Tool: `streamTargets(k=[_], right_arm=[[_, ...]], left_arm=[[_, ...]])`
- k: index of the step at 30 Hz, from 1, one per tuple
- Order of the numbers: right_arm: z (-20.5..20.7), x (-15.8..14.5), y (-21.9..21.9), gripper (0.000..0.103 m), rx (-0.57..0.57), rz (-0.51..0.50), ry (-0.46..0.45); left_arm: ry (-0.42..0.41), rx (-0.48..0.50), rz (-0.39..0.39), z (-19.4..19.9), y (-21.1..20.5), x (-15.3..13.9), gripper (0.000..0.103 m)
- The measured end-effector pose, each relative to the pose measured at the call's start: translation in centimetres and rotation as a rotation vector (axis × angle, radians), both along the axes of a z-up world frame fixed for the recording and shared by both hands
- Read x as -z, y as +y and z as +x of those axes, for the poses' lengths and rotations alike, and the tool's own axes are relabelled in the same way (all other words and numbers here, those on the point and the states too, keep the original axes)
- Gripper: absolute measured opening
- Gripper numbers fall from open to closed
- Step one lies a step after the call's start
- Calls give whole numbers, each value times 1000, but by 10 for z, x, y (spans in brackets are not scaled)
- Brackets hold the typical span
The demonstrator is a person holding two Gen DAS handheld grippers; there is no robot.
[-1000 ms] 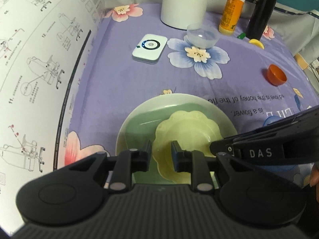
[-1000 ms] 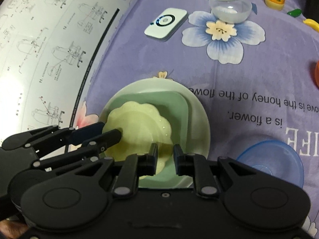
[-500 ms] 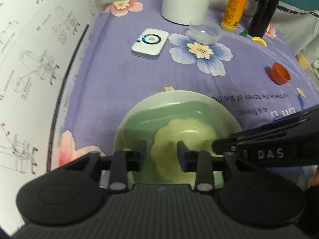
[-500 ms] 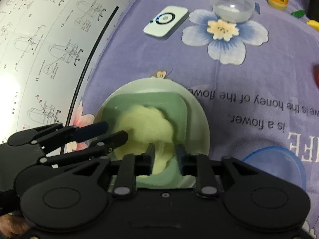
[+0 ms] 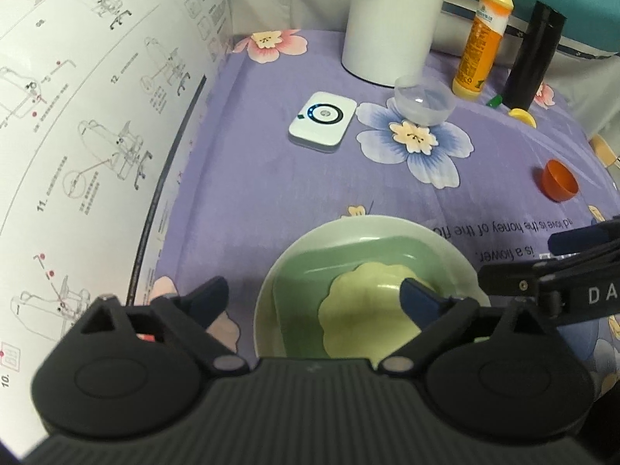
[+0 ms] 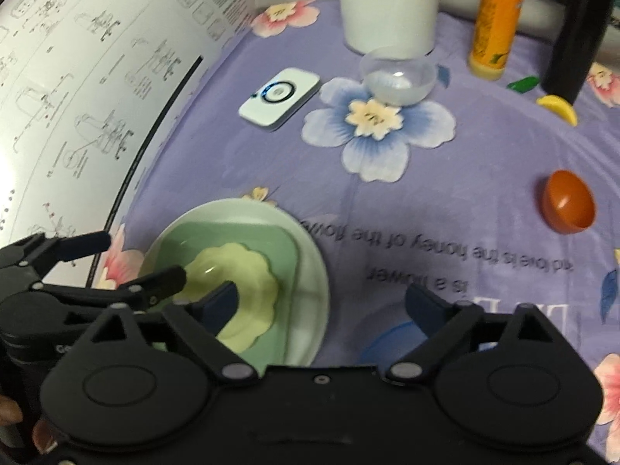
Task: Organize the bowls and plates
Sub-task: 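Carry the yellow plate with both tools onto the green square plate, open both, then move both tools to the clear glass bowl and grip its rim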
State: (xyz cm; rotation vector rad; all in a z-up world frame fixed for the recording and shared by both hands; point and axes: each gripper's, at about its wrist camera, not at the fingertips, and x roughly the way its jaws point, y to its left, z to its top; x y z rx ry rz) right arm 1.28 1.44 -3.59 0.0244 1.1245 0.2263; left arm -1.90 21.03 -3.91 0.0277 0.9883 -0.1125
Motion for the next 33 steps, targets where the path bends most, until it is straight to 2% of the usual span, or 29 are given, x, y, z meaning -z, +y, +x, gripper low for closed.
streamTargets(k=[5, 18, 27, 33], right_arm=[[2, -1, -16, 102, 32, -1, -7], [13, 1, -50, 103, 90, -7, -13], [42, -5, -85, 103, 149, 11, -30], [79, -7, -108, 103, 217, 44, -32]], left_arm=[[0, 4, -7, 6, -6, -2, 103], [-26, 18, 10, 34, -25, -4, 103], [-75, 46, 33, 69, -48, -11, 103], [-124, 69, 53, 112, -70, -17, 103]])
